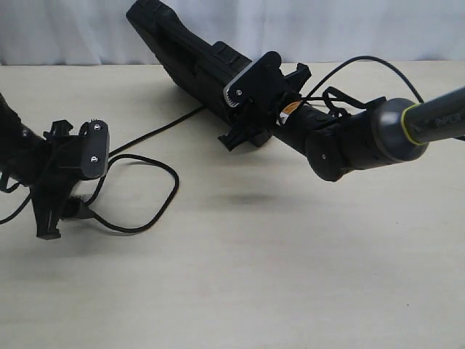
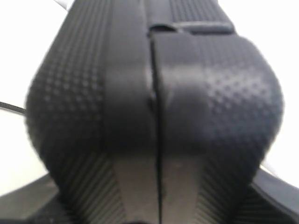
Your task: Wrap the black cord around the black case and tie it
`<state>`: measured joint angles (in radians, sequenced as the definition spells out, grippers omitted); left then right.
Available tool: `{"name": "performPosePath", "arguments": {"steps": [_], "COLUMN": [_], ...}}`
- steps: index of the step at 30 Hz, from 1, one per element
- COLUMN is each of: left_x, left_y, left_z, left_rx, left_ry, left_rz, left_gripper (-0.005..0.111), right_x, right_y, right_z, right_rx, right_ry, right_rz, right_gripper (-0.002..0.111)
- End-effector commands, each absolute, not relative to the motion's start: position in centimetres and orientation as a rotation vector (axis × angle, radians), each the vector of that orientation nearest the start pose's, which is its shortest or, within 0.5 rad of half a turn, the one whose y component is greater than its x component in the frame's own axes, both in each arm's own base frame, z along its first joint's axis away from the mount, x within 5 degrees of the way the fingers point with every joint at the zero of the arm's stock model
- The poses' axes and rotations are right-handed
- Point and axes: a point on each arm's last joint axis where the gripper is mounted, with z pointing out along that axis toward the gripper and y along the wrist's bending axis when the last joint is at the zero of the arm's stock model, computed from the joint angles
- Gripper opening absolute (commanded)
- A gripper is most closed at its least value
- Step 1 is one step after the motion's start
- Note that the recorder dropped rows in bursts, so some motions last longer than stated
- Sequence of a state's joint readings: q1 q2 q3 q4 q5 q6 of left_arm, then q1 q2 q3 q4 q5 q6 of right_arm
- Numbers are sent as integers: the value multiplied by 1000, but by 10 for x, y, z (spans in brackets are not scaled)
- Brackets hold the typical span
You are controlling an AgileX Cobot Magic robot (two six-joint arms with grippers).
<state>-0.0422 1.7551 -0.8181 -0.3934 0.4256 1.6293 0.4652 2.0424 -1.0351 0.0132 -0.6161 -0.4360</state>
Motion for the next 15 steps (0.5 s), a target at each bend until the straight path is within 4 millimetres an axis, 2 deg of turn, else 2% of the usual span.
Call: {"name": "performPosePath", "arguments": {"steps": [1,7,15], "left_x": [299,300,300], "left_y": [-35,-35,-35], "left_z": [152,142,125], "left_rx": [1712,1705,1591], "left_ry": [2116,2157,2304], "left_rz": [130,102,23], "left_gripper": [62,62,62], "right_x": [373,373,373], "right_y": [180,180,180], "right_z": [131,131,131], "right_rx": [-800,-800,-800], "right_ry": [1806,1806,1806], "right_rz": [15,15,15], "right_gripper": [4,4,4]}}
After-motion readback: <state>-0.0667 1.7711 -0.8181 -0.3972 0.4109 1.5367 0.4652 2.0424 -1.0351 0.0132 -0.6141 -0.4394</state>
